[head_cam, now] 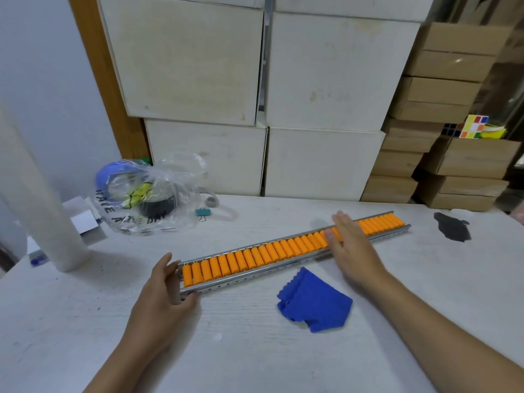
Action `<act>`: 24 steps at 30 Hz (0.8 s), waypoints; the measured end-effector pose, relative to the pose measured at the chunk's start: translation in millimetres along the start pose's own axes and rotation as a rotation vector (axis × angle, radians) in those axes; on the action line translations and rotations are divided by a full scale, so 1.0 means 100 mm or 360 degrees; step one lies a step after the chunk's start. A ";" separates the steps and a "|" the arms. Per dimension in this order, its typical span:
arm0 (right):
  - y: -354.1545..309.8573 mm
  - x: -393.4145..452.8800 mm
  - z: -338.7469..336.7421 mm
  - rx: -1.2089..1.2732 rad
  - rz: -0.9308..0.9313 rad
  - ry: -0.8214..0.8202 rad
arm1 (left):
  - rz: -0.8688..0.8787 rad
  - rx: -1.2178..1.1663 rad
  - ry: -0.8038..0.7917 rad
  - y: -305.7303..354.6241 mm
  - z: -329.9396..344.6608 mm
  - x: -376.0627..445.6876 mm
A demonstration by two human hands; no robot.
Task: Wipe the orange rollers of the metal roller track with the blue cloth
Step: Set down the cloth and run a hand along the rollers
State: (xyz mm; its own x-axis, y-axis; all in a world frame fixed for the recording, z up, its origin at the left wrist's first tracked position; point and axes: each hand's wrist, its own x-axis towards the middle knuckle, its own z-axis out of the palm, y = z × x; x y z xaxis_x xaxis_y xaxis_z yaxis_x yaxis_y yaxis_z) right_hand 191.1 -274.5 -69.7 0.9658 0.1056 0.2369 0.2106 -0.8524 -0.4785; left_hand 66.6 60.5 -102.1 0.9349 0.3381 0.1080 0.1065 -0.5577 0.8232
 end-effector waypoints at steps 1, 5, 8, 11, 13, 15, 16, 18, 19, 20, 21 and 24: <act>0.18 0.10 -0.08 0.0009 0.0084 0.0050 | 0.0001 0.0023 -0.0006 -0.01 0.00 0.01; 0.83 0.46 -0.33 -0.0144 0.0322 0.0128 | 0.0004 0.0086 -0.0001 -0.02 -0.01 0.03; 1.16 0.59 -0.42 -0.0287 0.0452 0.0074 | 0.0014 0.0098 0.0009 -0.01 0.00 0.02; 1.30 0.65 -0.39 -0.0459 0.0425 0.0010 | 0.0031 0.0094 0.0015 -0.01 0.00 0.02; 1.31 0.64 -0.35 -0.0526 0.0401 0.0046 | 0.0039 0.0086 0.0006 -0.02 0.00 0.02; 1.24 0.61 -0.31 -0.0559 0.0340 0.0057 | 0.0036 0.0086 -0.0009 -0.03 -0.01 0.02; 1.22 0.58 -0.29 -0.0563 0.0296 0.0048 | 0.0035 0.0087 -0.0014 -0.03 -0.01 0.02; 1.12 0.51 -0.26 -0.0532 0.0227 0.0014 | 0.0044 0.0094 -0.0013 -0.03 -0.01 0.02; 1.06 0.47 -0.23 -0.0502 0.0203 -0.0004 | 0.0048 0.0099 -0.0013 -0.03 -0.01 0.02; 1.00 0.43 -0.21 -0.0479 0.0179 -0.0022 | 0.0051 0.0104 -0.0012 -0.03 -0.01 0.02; 0.93 0.38 -0.19 -0.0465 0.0146 -0.0035 | 0.0053 0.0105 -0.0012 -0.03 -0.01 0.01; 0.73 0.28 -0.09 -0.0471 0.0023 -0.0054 | 0.0057 0.0091 -0.0010 -0.03 -0.02 0.01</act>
State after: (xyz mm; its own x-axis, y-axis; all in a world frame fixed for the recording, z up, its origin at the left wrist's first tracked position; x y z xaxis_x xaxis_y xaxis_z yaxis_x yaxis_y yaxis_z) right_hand 231.6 -338.6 -90.3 0.9740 0.1052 0.2008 0.1483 -0.9657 -0.2132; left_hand 66.9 64.0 -103.4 0.9406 0.3123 0.1332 0.0920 -0.6120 0.7855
